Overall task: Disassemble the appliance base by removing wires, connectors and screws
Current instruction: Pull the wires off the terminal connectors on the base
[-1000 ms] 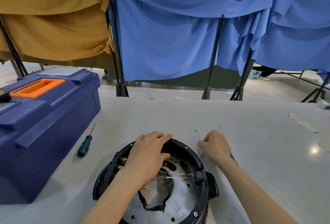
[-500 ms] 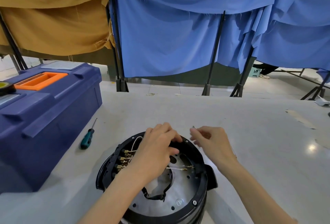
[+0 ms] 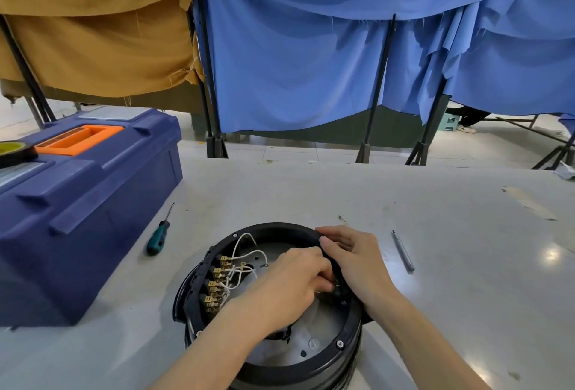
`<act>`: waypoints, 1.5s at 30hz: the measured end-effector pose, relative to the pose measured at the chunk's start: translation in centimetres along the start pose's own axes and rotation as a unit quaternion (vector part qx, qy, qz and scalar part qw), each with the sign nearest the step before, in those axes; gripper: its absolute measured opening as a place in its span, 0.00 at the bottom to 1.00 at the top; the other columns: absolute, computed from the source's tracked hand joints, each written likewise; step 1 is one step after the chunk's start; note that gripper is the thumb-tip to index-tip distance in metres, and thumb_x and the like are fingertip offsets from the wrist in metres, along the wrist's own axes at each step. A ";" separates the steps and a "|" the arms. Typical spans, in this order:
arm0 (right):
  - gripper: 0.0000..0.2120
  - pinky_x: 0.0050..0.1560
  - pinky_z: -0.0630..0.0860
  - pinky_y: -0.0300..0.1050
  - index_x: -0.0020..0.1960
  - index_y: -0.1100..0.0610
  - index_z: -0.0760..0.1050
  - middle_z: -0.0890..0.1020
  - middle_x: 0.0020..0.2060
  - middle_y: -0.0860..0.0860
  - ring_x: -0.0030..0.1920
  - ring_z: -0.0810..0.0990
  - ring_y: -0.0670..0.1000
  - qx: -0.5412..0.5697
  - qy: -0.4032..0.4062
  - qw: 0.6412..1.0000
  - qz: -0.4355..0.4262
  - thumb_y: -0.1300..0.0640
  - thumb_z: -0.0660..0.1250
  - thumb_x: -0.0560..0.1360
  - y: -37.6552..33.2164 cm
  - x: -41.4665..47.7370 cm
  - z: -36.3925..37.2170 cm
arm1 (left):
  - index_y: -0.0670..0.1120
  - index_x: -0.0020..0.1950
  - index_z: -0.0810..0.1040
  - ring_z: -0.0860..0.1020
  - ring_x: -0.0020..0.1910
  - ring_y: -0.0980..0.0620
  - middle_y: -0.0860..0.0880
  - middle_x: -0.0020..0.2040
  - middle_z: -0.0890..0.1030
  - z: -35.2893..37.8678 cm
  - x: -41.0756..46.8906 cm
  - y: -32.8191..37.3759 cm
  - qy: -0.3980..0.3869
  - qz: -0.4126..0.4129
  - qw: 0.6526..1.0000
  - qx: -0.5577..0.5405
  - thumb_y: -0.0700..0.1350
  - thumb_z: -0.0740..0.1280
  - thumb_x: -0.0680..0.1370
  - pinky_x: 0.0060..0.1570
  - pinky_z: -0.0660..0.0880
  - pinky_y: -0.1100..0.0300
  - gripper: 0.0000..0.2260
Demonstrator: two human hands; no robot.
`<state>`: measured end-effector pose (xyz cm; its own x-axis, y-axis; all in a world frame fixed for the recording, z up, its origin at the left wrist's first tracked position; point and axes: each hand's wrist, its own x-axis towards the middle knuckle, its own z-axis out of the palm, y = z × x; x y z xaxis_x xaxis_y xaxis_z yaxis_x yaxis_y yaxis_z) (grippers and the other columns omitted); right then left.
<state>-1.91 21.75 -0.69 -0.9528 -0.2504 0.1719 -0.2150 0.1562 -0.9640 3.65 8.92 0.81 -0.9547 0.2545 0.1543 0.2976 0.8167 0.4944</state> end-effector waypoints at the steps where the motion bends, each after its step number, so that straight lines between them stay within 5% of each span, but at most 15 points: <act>1: 0.10 0.48 0.78 0.34 0.48 0.50 0.82 0.86 0.43 0.46 0.46 0.83 0.41 0.001 0.000 1.000 0.001 0.64 0.66 0.77 0.1 0.1 0.0 | 0.45 0.46 0.79 0.76 0.50 0.49 0.50 0.47 0.78 0.0 0.0 0.1 0.004 -0.002 1.000 0.010 0.41 0.66 0.78 0.51 0.72 0.51 0.03; 8: 0.09 0.49 0.78 0.36 0.52 0.55 0.83 0.86 0.44 0.48 0.47 0.84 0.42 -0.005 0.007 1.000 0.006 0.63 0.67 0.76 0.5 0.3 -0.1 | 0.50 0.40 0.66 0.79 0.50 0.45 0.49 0.48 0.82 0.3 -0.2 1.4 0.027 -0.024 0.993 0.114 0.36 0.61 0.72 0.40 0.68 0.55 0.08; 25: 0.09 0.55 0.80 0.47 0.54 0.57 0.83 0.86 0.45 0.51 0.49 0.84 0.47 0.010 0.009 1.000 0.027 0.63 0.68 0.76 1.0 0.5 -0.3 | 0.50 0.37 0.63 0.78 0.46 0.45 0.53 0.38 0.72 0.3 0.0 1.4 0.020 -0.036 0.994 0.106 0.37 0.60 0.72 0.35 0.59 0.55 0.10; 31: 0.08 0.56 0.80 0.51 0.54 0.57 0.83 0.86 0.45 0.51 0.48 0.85 0.47 0.016 0.011 0.999 0.037 0.62 0.69 0.76 1.0 0.6 -0.2 | 0.50 0.40 0.66 0.78 0.50 0.43 0.48 0.47 0.79 -0.8 0.0 0.9 0.025 -0.076 0.987 0.139 0.39 0.61 0.73 0.40 0.64 0.55 0.07; 37: 0.08 0.54 0.81 0.49 0.53 0.56 0.83 0.87 0.43 0.50 0.46 0.85 0.47 0.027 0.008 0.999 0.037 0.62 0.68 0.76 0.9 0.4 -0.2 | 0.52 0.38 0.67 0.77 0.46 0.48 0.52 0.41 0.77 -0.9 -0.9 0.6 0.018 -0.067 0.995 0.065 0.41 0.64 0.76 0.45 0.72 0.53 0.10; 45: 0.08 0.52 0.80 0.44 0.53 0.55 0.83 0.87 0.45 0.50 0.48 0.85 0.48 0.035 0.000 0.999 0.029 0.60 0.66 0.79 0.4 -0.1 0.2 | 0.51 0.41 0.76 0.79 0.44 0.52 0.56 0.39 0.80 -1.3 -1.4 -0.4 0.125 -0.083 0.988 -0.027 0.45 0.66 0.78 0.48 0.76 0.48 0.06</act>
<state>-1.88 21.62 -1.12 -0.9633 -0.2426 0.1151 -0.1435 0.1028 -0.9843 4.85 7.56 1.48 -0.9625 -0.0226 0.2702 0.1425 0.8056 0.5751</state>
